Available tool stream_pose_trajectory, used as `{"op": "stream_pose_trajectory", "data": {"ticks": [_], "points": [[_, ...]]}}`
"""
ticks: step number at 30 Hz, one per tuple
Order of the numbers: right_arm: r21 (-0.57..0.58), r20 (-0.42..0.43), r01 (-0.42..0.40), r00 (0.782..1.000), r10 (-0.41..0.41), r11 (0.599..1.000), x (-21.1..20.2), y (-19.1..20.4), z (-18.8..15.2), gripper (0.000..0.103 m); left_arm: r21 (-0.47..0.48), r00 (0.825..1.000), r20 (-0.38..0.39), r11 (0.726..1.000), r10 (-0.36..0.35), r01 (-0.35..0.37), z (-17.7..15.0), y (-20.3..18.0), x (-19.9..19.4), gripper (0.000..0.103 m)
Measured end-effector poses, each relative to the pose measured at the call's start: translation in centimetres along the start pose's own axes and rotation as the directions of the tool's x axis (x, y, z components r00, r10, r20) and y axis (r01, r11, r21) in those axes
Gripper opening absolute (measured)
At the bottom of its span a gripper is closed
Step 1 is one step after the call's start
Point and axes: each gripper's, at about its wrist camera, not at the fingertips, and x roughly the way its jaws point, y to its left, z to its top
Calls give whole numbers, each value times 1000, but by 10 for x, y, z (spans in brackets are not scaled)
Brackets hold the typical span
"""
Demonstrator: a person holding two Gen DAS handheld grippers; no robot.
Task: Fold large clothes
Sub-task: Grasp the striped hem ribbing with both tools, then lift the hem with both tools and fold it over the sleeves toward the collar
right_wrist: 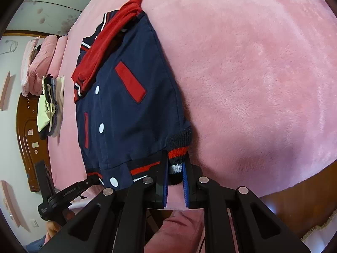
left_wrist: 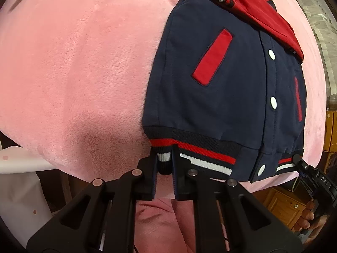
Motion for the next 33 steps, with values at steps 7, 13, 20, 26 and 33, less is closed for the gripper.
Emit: {"op": "stream_pose_trajectory", "data": {"ticks": [7, 13, 20, 26, 33], "points": [[13, -16, -12, 1000, 12, 1000, -28, 16, 13, 11, 30, 1000, 0, 999, -21, 21, 9, 2, -43, 8], [10, -54, -26, 998, 27, 1000, -68, 58, 36, 11, 117, 998, 32, 992, -60, 56, 29, -12, -94, 8], [96, -101, -49, 993, 59, 994, -101, 91, 81, 11, 116, 992, -7, 985, -126, 126, 86, -14, -141, 8], [214, -72, -93, 991, 111, 972, -123, 99, 132, 11, 106, 984, -122, 984, -129, 142, 144, -18, -145, 8], [244, -68, -70, 994, 89, 967, -113, 110, 193, 11, 105, 981, -153, 986, -116, 133, 222, -35, -133, 8]]}}
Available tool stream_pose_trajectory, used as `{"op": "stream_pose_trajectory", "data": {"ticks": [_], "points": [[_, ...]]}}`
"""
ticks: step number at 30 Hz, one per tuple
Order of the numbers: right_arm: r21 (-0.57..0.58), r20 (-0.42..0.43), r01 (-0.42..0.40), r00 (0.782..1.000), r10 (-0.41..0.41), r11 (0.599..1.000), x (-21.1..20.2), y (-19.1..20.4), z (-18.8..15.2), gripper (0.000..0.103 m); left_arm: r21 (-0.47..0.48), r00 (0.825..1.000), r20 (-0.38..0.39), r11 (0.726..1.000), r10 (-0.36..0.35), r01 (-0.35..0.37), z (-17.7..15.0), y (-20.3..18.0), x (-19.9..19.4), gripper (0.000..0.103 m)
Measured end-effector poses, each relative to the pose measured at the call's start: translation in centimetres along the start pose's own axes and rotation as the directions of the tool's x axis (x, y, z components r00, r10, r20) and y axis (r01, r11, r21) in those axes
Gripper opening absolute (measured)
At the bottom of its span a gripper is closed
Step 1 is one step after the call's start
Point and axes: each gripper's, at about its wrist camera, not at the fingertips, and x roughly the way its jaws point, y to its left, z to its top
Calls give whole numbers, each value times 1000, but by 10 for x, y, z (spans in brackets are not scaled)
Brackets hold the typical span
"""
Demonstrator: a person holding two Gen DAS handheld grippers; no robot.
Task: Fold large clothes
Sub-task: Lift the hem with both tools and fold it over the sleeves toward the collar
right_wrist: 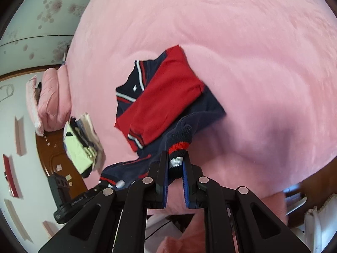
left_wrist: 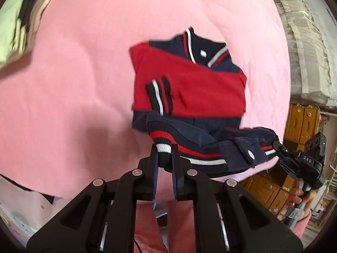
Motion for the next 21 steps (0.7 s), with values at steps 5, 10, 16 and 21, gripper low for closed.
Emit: {"op": "stream_pose_trajectory", "data": {"ticks": [5, 10, 16, 21], "points": [[-13, -49, 30, 998, -31, 999, 21, 18, 46, 11, -46, 998, -16, 997, 56, -57, 41, -7, 13, 8], [-42, -82, 71, 994, -75, 997, 39, 38, 93, 11, -107, 997, -6, 991, 77, -77, 79, -10, 28, 8], [-91, -91, 111, 989, -119, 990, 63, 44, 127, 15, -123, 987, -7, 980, 159, -159, 112, -12, 52, 9], [-118, -16, 68, 997, -71, 991, 66, 44, 144, 48, -163, 978, 36, 967, 206, -198, 136, -6, 60, 13]]}}
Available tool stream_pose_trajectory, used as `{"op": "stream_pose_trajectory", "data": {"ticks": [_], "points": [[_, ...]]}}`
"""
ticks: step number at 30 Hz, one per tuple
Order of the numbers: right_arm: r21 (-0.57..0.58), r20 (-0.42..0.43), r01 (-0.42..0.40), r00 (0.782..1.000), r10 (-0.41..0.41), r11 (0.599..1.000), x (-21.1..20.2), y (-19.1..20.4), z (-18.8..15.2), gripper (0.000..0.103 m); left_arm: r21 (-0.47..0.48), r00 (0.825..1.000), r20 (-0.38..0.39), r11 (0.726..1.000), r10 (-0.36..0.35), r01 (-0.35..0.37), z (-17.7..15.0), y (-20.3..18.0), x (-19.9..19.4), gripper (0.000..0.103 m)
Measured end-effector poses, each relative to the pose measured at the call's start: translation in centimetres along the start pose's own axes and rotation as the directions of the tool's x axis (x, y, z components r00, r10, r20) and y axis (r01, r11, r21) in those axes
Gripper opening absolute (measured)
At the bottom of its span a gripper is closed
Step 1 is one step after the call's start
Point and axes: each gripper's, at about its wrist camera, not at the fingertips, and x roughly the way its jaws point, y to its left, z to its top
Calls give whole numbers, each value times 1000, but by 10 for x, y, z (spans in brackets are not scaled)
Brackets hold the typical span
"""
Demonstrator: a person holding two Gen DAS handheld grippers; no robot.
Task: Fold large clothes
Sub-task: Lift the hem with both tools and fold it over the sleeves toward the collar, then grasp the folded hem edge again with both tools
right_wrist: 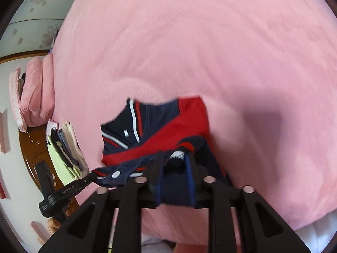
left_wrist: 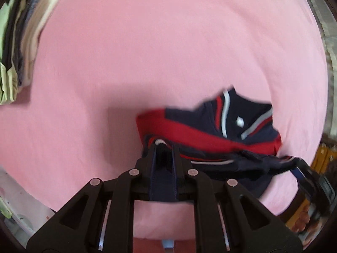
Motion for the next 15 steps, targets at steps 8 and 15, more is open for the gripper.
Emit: {"op": "stream_pose_trajectory", "data": {"ticks": [8, 15], "points": [[-101, 145, -14, 989, 28, 995, -9, -13, -7, 74, 65, 985, 172, 998, -7, -4, -10, -3, -4, 63], [-219, 229, 49, 973, 2, 975, 20, -26, -15, 59, 197, 968, 251, 980, -22, -29, -25, -8, 32, 51]]}}
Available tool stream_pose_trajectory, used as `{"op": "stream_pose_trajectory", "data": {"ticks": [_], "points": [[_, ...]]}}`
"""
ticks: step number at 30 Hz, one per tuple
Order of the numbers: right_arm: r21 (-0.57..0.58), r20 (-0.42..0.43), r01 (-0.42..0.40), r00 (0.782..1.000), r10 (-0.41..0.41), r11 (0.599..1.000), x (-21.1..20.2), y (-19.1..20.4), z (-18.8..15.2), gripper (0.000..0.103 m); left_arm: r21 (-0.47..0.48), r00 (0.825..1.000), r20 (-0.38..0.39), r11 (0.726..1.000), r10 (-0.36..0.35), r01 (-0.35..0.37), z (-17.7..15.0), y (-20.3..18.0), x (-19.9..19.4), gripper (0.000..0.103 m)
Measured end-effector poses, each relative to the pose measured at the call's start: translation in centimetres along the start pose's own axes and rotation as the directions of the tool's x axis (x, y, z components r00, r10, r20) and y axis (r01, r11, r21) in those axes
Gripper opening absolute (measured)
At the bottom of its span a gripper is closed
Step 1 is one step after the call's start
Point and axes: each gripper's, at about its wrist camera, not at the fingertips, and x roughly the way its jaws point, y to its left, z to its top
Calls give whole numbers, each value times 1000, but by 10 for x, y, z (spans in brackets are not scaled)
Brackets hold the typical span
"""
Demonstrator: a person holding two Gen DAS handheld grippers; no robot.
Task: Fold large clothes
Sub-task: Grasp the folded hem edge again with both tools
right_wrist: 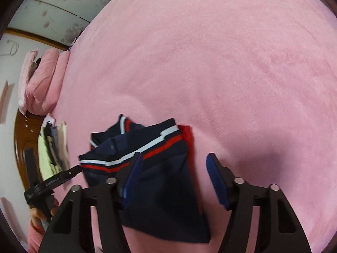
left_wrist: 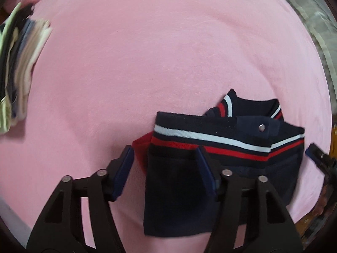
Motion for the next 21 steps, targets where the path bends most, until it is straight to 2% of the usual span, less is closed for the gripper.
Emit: {"op": "stream_pose_trajectory", "data": {"ticks": [2, 4, 8, 9, 11, 12, 14, 18, 21], "points": [[-70, 11, -8, 1000, 9, 998, 7, 5, -1, 56, 17, 1000, 14, 1000, -12, 12, -2, 0, 10, 42], [-156, 8, 1, 1000, 1, 988, 14, 14, -2, 55, 32, 1000, 14, 999, -15, 14, -2, -2, 17, 39], [-292, 11, 92, 996, -93, 952, 31, 27, -7, 55, 78, 999, 33, 997, 11, -14, 0, -10, 19, 29], [-329, 19, 119, 993, -119, 937, 34, 29, -9, 52, 85, 999, 33, 996, 24, -27, 0, -11, 21, 27], [-373, 34, 155, 988, -154, 915, 40, 30, -9, 31, 91, 999, 33, 995, 37, -40, 3, -11, 25, 25], [-382, 39, 167, 985, -165, 909, 42, 29, -8, 28, 92, 998, 36, 995, 46, -49, 3, -12, 27, 22], [-382, 48, 162, 987, -155, 910, 44, 28, -4, 17, 90, 997, 40, 994, 66, -69, 5, -14, 29, 16], [-331, 100, 168, 985, -142, 929, 38, 26, 5, 12, 55, 994, 46, 993, 98, -100, 7, -15, 33, 7], [-194, 123, 176, 980, -154, 965, 31, 12, 9, 9, 3, 994, 56, 995, 99, -99, 7, -12, 36, 6]]}}
